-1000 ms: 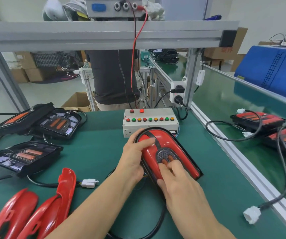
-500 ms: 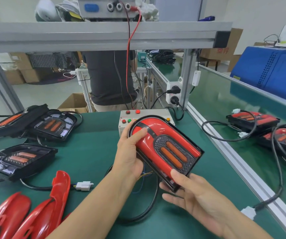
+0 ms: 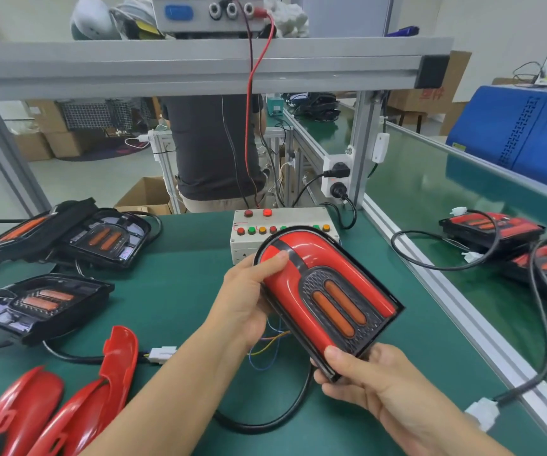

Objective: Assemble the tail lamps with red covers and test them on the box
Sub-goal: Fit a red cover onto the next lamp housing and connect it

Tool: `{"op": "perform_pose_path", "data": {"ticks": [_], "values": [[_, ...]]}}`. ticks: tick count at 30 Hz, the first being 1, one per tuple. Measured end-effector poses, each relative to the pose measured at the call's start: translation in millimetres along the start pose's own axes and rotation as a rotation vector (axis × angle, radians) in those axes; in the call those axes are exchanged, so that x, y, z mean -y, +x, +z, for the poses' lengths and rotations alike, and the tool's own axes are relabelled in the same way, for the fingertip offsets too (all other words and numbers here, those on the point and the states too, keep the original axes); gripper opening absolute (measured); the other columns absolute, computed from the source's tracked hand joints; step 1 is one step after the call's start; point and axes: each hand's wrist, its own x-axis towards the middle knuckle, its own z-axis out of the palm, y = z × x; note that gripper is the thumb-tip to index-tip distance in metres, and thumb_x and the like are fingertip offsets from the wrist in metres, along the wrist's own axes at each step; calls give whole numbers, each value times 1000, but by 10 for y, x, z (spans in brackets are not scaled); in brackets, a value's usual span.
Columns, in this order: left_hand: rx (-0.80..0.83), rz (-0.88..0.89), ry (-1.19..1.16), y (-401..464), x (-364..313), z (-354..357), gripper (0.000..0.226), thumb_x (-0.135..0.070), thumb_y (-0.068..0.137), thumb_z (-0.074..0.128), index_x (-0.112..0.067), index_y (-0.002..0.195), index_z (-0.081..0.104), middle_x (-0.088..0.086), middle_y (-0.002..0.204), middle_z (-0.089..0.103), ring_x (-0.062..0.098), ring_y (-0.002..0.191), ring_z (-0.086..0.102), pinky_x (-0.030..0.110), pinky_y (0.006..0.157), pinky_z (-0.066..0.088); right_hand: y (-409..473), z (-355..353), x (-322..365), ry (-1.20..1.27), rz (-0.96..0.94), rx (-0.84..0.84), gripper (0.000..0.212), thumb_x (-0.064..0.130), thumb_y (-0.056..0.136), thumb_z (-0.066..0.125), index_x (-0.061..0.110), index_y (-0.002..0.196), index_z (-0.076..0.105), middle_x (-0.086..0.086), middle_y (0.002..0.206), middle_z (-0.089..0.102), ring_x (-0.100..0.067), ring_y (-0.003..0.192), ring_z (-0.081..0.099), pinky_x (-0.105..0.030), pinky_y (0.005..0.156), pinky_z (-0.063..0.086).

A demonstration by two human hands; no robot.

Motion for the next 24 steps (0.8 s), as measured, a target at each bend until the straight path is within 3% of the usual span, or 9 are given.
{"op": "perform_pose_path", "data": {"ticks": [7, 11, 14, 17, 20, 22, 24], "values": [[-63, 22, 8, 7, 71, 32, 19, -6, 73, 70, -8, 91, 69, 10, 84, 74, 23, 70, 68, 35, 65, 57, -26, 78, -117, 3, -27, -114, 48, 20, 50, 82, 0, 93, 73, -19, 84, 72, -23, 65, 69, -24, 54, 56], [-24, 40, -31, -8, 123, 102, 24, -16, 83, 66, -12, 106, 64, 9, 96, 73, 19, 76, 70, 35, 69, 57, -10, 61, -97, 3, -74, -194, 42, 18, 56, 81, 2, 94, 72, -15, 81, 74, -22, 67, 71, -24, 56, 56], [29, 9, -106, -88, 262, 227, 32, -25, 89, 61, -16, 118, 55, 6, 107, 72, 22, 96, 69, 46, 84, 55, 27, 64, -66, 27, -122, -249, 28, 7, 70, 79, 1, 95, 70, -14, 83, 75, -23, 69, 72, -23, 57, 57], [58, 5, -177, -143, 366, 358, 29, -19, 93, 54, -15, 122, 54, 7, 112, 70, 23, 105, 66, 47, 94, 50, 42, 66, -50, -90, -177, -307, 40, 36, 65, 77, 8, 92, 70, -9, 81, 76, -20, 72, 73, -25, 62, 57], [128, -39, -225, -57, 234, 342, 30, -21, 94, 50, -14, 122, 56, 10, 111, 70, 25, 99, 68, 44, 83, 55, 4, -73, 14, -163, -251, -400, 70, 73, 56, 62, 12, 90, 72, -5, 82, 75, -22, 78, 70, -32, 70, 54], [231, -85, -219, 11, 108, 283, 36, -25, 89, 53, -14, 123, 57, 11, 108, 71, 26, 93, 70, 42, 76, 57, -16, -201, 122, -13, -357, -360, 90, 85, 52, 63, 15, 108, 68, -3, 100, 73, -22, 97, 67, -35, 81, 54], [340, -147, -202, 36, 47, 273, 47, -29, 79, 59, -11, 123, 56, 13, 101, 71, 28, 82, 70, 41, 71, 58, -2, -243, 260, 171, -392, -167, 105, 83, 54, 67, 13, 132, 54, -4, 126, 65, -22, 120, 59, -40, 99, 48]]}}
